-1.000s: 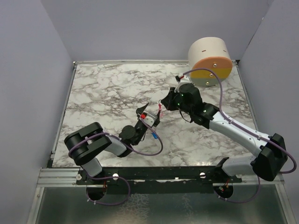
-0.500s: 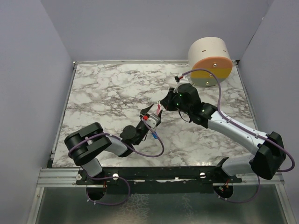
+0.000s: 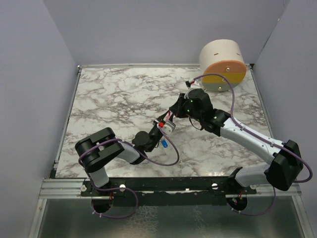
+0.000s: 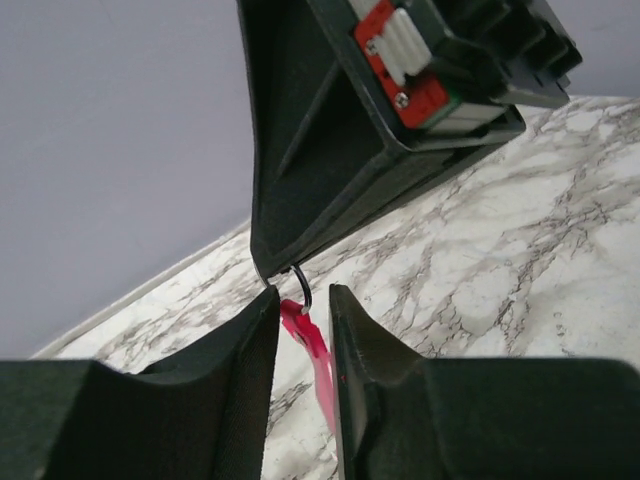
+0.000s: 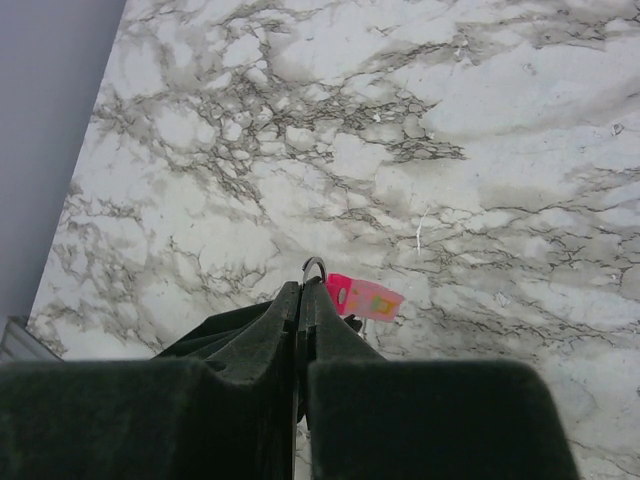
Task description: Put the keys on the keyring
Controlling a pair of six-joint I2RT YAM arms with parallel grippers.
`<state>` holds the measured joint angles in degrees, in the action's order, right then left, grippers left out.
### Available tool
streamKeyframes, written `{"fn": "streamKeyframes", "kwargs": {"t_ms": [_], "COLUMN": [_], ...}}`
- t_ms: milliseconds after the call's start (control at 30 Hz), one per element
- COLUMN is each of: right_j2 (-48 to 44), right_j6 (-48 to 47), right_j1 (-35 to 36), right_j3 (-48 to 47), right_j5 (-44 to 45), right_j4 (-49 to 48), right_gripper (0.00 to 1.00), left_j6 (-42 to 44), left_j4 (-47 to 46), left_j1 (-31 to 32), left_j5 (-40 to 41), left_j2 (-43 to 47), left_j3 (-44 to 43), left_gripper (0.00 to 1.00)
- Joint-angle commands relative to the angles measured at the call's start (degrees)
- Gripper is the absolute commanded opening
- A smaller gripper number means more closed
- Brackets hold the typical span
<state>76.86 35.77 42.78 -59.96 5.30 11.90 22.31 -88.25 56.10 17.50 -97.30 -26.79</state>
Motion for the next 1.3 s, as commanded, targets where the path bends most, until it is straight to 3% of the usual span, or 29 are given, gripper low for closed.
{"fn": "streamKeyframes", "kwargs": {"t_ms": [0,133,333,633,1267], "right_j2": [-0.41,-0.4,-0.32,-0.45,-1.65], "right_j6": [0.71,0.79,1.18,1.57,1.63], "right_j1": [0.28,0.28,0.28,0.28,0.28], "right_j3": [-1.73,-1.89,-1.82,-1.47,-0.41], "right_j5": [-0.82,-0.86,-1.17,-0.95,0.21], "right_j4": [-1.75,-1.63,-1.62,-1.53,-1.28], "right_gripper": [0.01,0.01,0.01,0.01,0.01], "left_j6": [2.07,2.72,3.45,3.46,2.69], "left_j4": [-12.74,-12.74,-12.74,-12.74,-12.81], "left_j1": [0.74,0.86,1.03,1.21,1.21], "left_j5": [-0.09,0.37,1.17,1.91,5.32], "left_j2": [-1.58,-2.0,-2.24,-1.39,2.51], "left_j3": [-0.99,-1.07,-1.06,-0.74,2.34], "left_gripper": [0.26,0.26,0.12,0.0,0.01]}}
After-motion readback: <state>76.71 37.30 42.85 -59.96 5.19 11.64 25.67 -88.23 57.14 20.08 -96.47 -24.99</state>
